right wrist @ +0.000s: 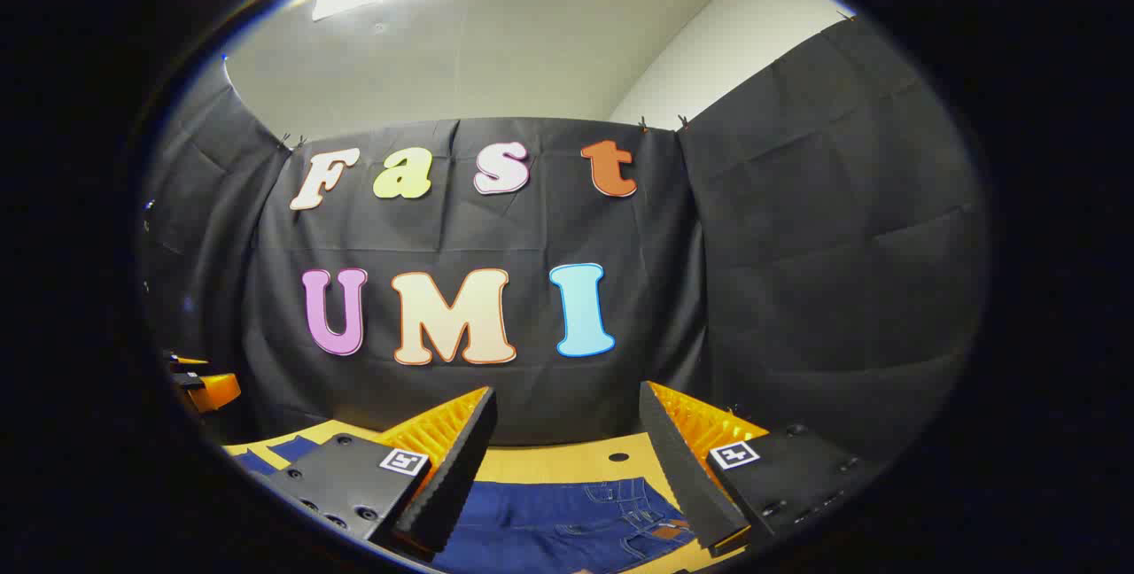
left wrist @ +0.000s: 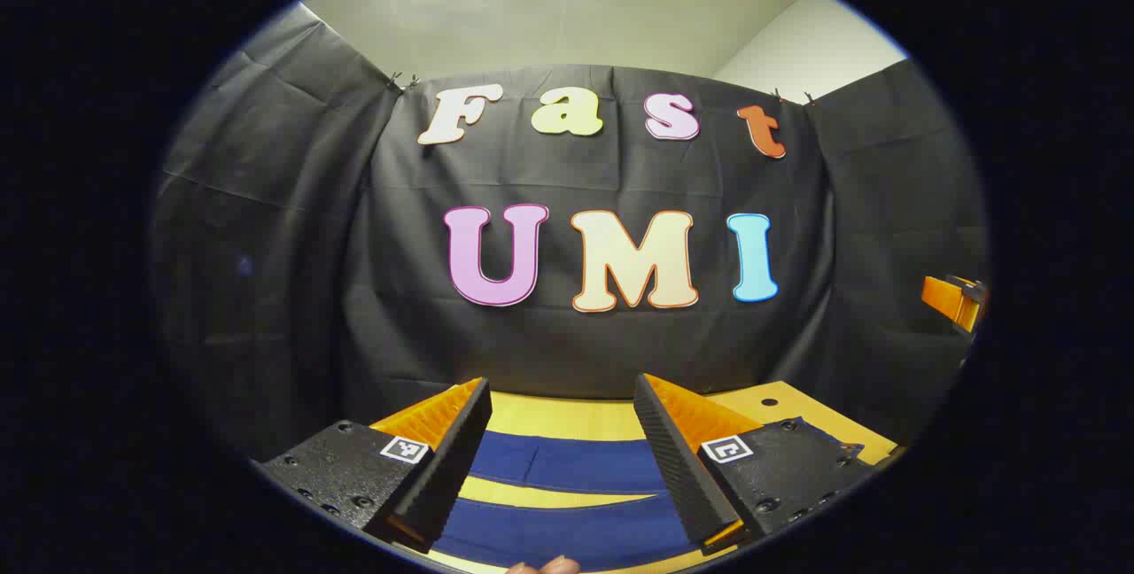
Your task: Grasp the waist and the cuffs of the jeans and fold them to make the two legs overlap; first hold the waist and fold one-third of the jeans toward the cuffs, then hold the cuffs and fold the remaining one-third in the same direction to finish folding.
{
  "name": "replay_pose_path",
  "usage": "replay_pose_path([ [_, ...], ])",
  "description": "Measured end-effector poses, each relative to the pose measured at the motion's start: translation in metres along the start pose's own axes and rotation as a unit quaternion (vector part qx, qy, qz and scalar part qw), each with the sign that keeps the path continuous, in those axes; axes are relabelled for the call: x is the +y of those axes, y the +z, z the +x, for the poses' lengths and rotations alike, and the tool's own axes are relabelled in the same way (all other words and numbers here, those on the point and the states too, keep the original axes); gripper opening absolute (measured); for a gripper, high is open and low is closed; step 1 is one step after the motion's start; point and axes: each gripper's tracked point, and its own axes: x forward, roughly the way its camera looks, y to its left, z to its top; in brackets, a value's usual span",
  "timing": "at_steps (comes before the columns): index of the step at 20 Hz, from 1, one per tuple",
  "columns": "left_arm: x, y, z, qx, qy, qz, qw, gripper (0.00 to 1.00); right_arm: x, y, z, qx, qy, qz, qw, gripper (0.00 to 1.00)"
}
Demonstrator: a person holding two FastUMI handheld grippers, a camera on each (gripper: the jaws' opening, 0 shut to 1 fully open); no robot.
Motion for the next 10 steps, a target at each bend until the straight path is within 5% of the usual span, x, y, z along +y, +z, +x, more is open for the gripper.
replay_pose_path([
  [10, 0.024, -0.016, -0.004, 0.017, 0.016, 0.01, 1.0, 0.95, 0.017, -0.015, 0.006, 0.018, 0.026, 0.0, 0.999, 0.98],
])
